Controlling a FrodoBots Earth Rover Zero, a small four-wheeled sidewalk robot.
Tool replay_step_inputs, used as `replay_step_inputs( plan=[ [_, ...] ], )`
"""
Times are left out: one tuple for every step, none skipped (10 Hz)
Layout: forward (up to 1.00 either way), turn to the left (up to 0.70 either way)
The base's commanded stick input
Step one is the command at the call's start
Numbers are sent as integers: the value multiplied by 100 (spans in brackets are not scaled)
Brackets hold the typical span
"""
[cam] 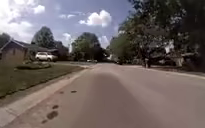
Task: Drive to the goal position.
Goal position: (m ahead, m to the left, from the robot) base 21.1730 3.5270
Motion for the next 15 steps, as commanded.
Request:
replay_step_inputs(
  plan=[
    [100,2],
    [100,2],
    [100,2],
    [100,2],
    [100,2],
    [100,2],
    [100,3],
    [100,3],
    [100,1],
    [100,0],
    [100,0],
    [100,0],
    [100,0],
    [100,0],
    [100,0]
  ],
)
